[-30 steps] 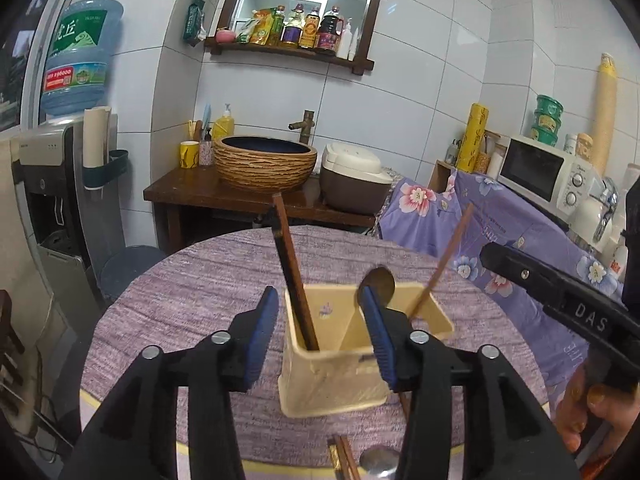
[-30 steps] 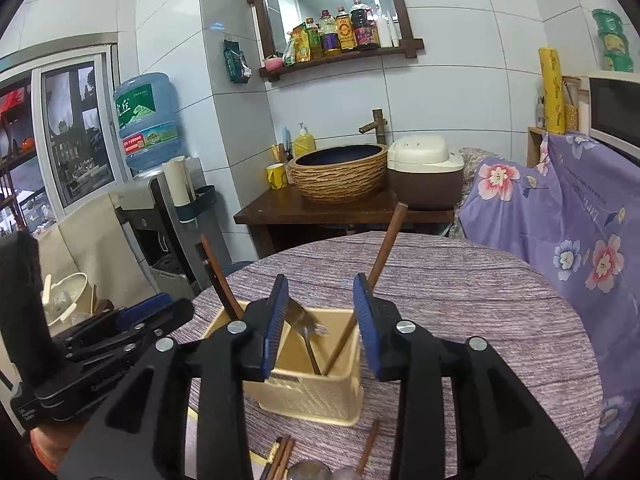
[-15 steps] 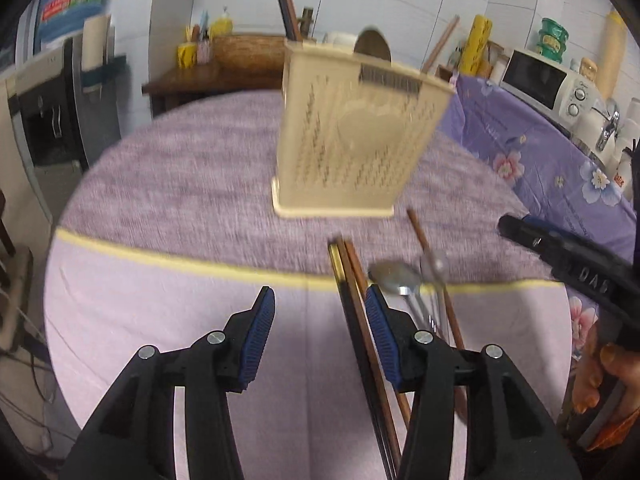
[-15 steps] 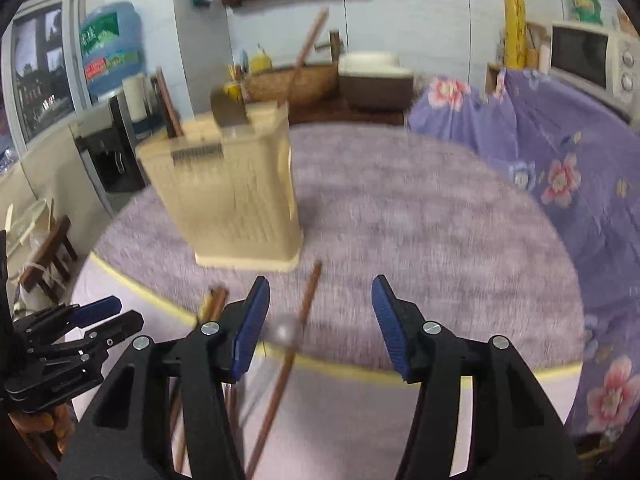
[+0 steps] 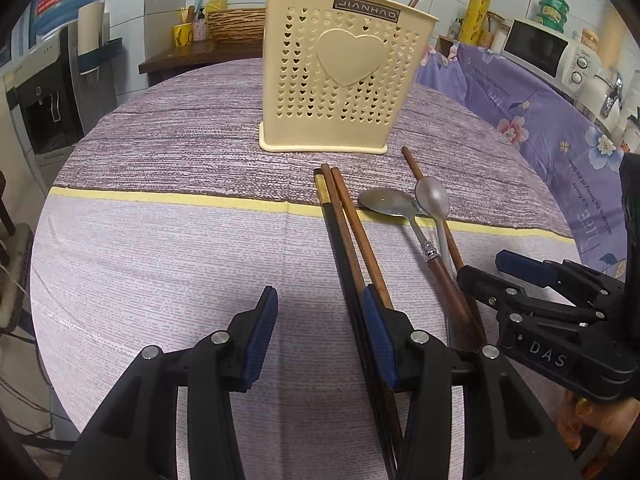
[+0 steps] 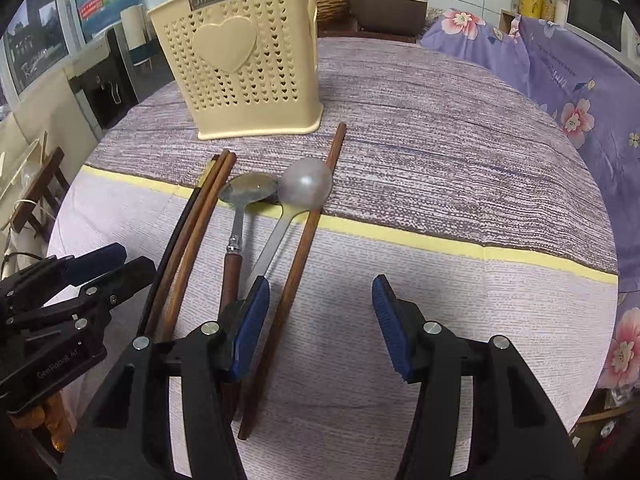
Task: Organize utensils
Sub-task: 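Move both open tools back over the remaining utensils on the table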
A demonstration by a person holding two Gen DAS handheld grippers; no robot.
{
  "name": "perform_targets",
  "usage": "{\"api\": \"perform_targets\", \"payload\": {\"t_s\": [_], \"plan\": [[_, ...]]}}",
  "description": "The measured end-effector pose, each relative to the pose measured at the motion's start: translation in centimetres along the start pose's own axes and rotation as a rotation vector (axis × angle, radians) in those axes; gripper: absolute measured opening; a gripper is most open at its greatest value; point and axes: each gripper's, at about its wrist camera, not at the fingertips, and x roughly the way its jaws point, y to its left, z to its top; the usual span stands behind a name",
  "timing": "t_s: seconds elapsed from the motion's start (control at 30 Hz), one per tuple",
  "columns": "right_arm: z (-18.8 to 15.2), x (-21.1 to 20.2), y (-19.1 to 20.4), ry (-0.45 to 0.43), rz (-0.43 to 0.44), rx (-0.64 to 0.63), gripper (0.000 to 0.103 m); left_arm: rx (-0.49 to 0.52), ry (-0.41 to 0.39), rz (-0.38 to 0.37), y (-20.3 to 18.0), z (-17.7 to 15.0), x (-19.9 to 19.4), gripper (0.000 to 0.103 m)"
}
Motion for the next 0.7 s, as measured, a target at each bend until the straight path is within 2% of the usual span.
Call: {"api": "perform_targets", "payload": {"t_s": [0.37,0.7], "plan": [[0.0,0.4,0.4,-0.009,-0.066,-0.016,0.061,0.022,-0.001,0.060,-0.8,0.3,0.5,0.041],[0.3,0.3,-0.9,-0.002,-0.074,-0.009,0.061,0.036,0.015,0.063,-0.6,0.9,0.8,0.039]]}}
